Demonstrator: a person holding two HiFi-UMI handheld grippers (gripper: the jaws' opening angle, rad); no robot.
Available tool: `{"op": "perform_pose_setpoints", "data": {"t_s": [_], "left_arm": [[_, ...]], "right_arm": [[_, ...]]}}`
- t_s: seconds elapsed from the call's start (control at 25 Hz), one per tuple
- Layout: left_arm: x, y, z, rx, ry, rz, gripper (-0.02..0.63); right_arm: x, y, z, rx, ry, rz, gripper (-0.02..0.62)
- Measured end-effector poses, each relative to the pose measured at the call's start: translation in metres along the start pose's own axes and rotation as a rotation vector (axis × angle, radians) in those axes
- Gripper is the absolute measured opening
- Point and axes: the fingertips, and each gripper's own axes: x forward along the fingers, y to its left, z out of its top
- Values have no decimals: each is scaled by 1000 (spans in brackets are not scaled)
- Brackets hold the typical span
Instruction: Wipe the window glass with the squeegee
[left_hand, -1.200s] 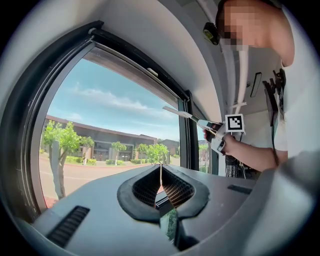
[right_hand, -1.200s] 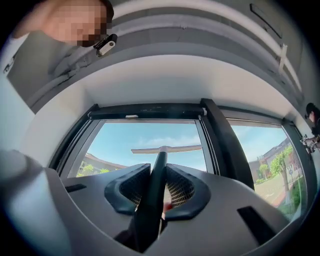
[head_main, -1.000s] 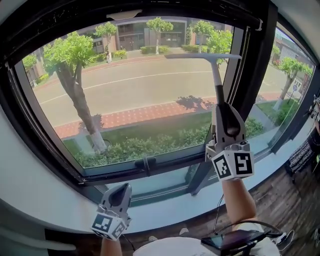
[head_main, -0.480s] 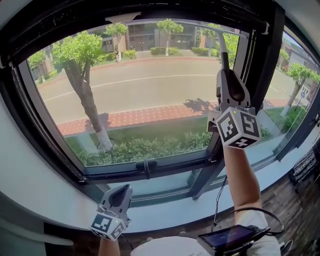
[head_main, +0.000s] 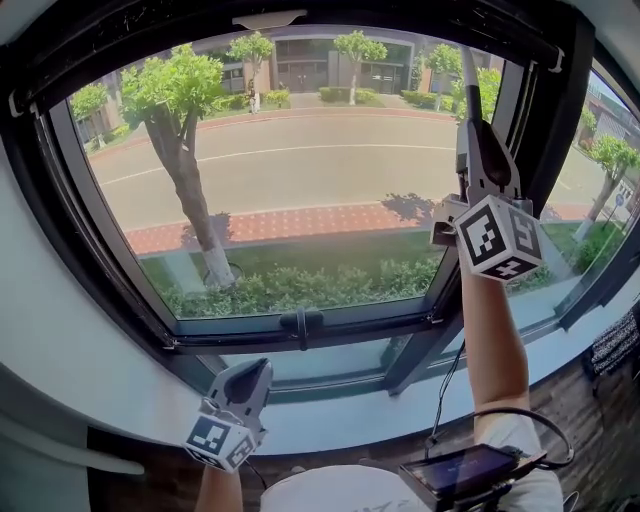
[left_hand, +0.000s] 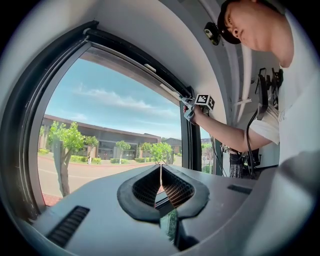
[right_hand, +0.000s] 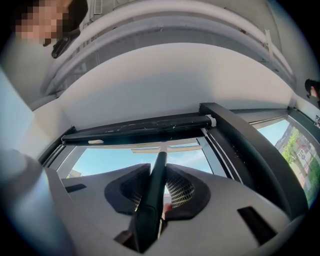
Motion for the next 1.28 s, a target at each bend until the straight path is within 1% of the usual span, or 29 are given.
{"op": "perform_pose_setpoints", "data": {"t_s": [0.4, 0.88, 1.04, 1.2, 1.28], "left_arm": [[-1, -5, -3, -15, -2, 1, 23], [5, -13, -9, -31, 12, -17, 23], [11, -17, -13, -33, 18, -31, 23], [14, -20, -13, -29, 21, -40, 23], [14, -20, -13, -30, 24, -43, 23]], "right_arm": [[-5, -3, -12, -17, 20, 2, 100], [-45, -1, -46, -58, 81, 7, 100], [-60, -1, -60, -40, 113, -3, 100], [-73, -2, -79, 6, 157, -5, 100], [-80, -2, -85, 0, 162, -11, 100]]}}
